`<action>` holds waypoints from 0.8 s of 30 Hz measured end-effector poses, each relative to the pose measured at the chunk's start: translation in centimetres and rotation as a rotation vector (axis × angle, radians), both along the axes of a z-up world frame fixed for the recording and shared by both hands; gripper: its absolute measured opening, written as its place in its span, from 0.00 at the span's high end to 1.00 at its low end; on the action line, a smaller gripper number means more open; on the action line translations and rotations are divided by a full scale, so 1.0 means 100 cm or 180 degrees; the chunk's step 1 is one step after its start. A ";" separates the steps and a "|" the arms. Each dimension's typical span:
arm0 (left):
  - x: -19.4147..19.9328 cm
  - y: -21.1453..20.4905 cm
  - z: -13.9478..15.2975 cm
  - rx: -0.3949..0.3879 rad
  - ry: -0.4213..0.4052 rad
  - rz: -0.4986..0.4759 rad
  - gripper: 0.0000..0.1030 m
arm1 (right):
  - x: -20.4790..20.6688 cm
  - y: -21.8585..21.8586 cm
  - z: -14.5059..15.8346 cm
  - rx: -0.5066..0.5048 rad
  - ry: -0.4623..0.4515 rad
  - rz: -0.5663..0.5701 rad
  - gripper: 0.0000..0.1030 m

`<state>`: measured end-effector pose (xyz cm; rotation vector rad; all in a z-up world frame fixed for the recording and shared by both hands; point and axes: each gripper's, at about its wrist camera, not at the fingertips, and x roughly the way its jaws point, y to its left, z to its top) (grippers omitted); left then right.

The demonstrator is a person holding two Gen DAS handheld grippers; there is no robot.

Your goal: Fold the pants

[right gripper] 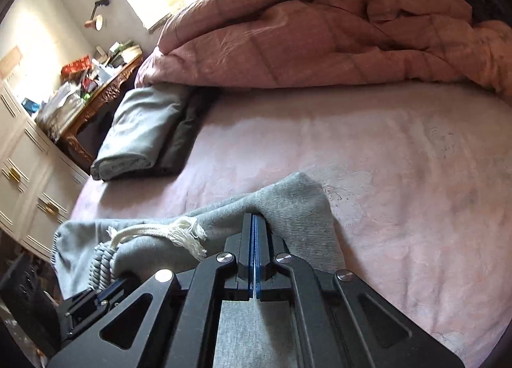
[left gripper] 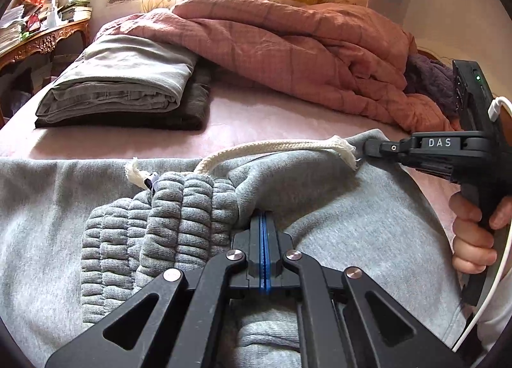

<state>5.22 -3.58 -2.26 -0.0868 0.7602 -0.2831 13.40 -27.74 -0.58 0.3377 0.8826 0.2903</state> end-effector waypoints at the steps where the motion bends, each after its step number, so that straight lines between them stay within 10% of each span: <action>1: -0.001 -0.001 0.000 0.0018 -0.0018 -0.0003 0.97 | -0.003 -0.001 0.002 0.0003 -0.0043 0.0028 1.00; 9: -0.023 -0.003 0.007 0.0038 -0.0449 -0.0169 0.83 | -0.069 -0.005 0.037 -0.0361 -0.0672 -0.0068 1.00; 15: -0.055 -0.008 0.018 0.0291 -0.1041 -0.0017 0.20 | -0.129 -0.001 0.045 -0.0704 -0.1319 -0.0429 1.00; 18: -0.068 0.006 0.027 0.0120 -0.1330 0.0090 0.03 | -0.149 0.000 0.041 -0.0643 -0.1551 -0.0529 0.78; 20: -0.076 0.017 0.031 -0.0009 -0.1492 0.0254 0.00 | -0.153 0.002 0.040 -0.0687 -0.1609 -0.0521 0.44; 24: -0.082 0.034 0.037 -0.0090 -0.1709 0.0416 0.00 | -0.169 0.011 0.046 -0.0969 -0.1917 -0.0683 0.31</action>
